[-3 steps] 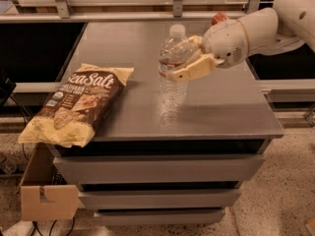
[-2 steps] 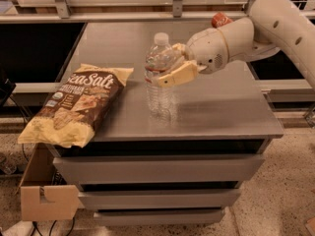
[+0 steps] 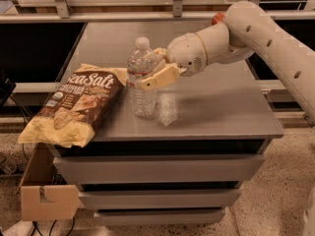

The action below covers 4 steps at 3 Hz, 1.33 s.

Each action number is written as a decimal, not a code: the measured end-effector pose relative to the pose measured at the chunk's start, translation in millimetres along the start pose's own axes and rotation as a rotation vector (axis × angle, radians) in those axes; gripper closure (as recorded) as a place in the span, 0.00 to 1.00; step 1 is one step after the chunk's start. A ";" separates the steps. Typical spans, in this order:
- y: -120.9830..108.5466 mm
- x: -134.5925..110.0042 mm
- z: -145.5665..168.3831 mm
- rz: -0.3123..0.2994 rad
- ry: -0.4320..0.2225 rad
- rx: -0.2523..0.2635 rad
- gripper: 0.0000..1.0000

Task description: Move water bottle near brown chip bag

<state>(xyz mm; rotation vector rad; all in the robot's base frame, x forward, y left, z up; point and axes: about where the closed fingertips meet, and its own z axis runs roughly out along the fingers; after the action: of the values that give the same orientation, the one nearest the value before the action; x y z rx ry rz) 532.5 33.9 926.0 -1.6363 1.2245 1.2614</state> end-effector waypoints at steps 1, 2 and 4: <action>-2.8 -2.2 11.7 0.000 -0.005 -0.030 1.00; -5.3 -4.4 26.0 -0.001 -0.016 -0.061 1.00; -4.8 -5.2 30.7 -0.003 -0.029 -0.066 1.00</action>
Offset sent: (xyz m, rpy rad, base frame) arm -0.0034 0.0288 -0.0051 0.0078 0.0301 0.0731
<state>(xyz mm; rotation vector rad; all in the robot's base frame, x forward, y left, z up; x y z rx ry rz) 528.2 65.0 923.0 -1.6600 1.1743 1.3319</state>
